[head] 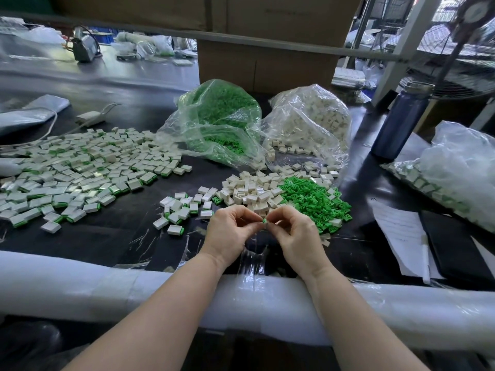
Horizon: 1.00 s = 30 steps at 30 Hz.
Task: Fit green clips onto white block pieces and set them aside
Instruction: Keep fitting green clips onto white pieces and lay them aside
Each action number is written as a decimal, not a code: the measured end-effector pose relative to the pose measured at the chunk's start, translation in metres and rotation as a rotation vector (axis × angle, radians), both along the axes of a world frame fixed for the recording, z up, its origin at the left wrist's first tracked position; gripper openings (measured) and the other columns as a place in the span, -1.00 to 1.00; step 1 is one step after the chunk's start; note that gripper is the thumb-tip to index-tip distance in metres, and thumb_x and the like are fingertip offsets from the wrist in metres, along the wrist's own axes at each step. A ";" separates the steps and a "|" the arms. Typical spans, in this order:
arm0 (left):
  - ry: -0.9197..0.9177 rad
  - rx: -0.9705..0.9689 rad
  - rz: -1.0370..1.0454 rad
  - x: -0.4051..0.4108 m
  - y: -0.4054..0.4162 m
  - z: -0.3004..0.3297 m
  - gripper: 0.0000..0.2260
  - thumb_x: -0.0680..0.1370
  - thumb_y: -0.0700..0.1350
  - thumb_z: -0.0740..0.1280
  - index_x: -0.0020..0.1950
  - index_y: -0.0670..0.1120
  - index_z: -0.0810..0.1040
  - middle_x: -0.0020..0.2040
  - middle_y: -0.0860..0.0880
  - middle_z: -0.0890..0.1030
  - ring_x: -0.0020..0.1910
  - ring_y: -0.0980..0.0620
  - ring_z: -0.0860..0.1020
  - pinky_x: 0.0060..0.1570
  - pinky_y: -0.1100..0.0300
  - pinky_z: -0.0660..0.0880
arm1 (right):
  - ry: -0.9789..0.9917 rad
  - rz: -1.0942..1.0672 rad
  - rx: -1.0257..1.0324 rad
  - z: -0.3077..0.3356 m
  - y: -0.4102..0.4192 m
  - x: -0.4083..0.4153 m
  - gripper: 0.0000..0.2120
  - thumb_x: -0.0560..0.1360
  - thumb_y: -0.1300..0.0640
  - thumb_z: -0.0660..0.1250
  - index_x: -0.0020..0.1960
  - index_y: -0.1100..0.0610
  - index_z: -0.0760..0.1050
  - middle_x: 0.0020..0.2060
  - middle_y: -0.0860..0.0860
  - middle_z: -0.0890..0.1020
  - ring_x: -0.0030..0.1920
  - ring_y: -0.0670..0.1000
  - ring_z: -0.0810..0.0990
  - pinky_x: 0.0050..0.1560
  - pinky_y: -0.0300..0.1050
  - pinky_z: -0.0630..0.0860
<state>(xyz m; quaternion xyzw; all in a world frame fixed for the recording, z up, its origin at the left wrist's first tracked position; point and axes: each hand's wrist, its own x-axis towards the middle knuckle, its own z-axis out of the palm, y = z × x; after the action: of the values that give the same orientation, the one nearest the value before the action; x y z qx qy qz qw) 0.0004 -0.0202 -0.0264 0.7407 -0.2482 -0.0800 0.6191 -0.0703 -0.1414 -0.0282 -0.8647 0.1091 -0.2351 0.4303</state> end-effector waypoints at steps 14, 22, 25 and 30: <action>-0.047 0.114 -0.021 -0.001 0.000 0.003 -0.99 0.51 -0.23 0.35 -0.12 -0.15 0.55 -0.27 0.02 0.52 -0.32 0.19 0.44 -0.28 0.46 0.41 | -0.026 0.039 0.006 0.002 0.002 -0.001 -0.96 0.47 0.28 0.36 -0.13 0.17 0.54 -0.23 -0.05 0.59 -0.17 0.00 0.56 -0.03 0.03 0.54; -0.013 0.097 -0.029 -0.002 -0.001 0.002 -0.96 0.54 -0.20 0.31 -0.09 -0.13 0.54 -0.28 0.02 0.53 -0.31 0.14 0.45 -0.28 0.41 0.41 | -0.019 0.041 0.191 0.002 -0.002 0.000 -0.87 0.47 0.31 0.35 -0.16 0.10 0.54 -0.25 -0.03 0.61 -0.17 -0.01 0.57 -0.07 -0.14 0.54; 0.046 0.010 -0.073 -0.003 -0.001 0.004 -0.93 0.49 -0.24 0.37 -0.08 -0.08 0.53 -0.24 0.02 0.57 -0.27 0.17 0.50 -0.20 0.39 0.46 | -0.045 0.049 0.255 0.003 -0.003 0.000 -0.84 0.44 0.33 0.38 -0.19 0.08 0.55 -0.27 -0.07 0.60 -0.20 -0.09 0.57 -0.09 -0.21 0.53; 0.012 0.017 -0.031 -0.001 -0.001 0.002 -0.87 0.47 -0.29 0.38 -0.10 -0.05 0.56 -0.23 0.03 0.61 -0.31 0.25 0.54 -0.21 0.42 0.48 | -0.033 0.050 0.250 0.001 -0.002 0.002 -0.92 0.43 0.29 0.41 -0.17 0.13 0.60 -0.27 -0.03 0.63 -0.20 -0.04 0.60 -0.10 -0.14 0.54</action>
<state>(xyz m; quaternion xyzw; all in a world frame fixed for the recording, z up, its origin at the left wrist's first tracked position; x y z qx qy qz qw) -0.0006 -0.0210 -0.0242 0.7416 -0.2553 -0.0961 0.6129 -0.0682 -0.1435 -0.0274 -0.8026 0.1090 -0.2232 0.5423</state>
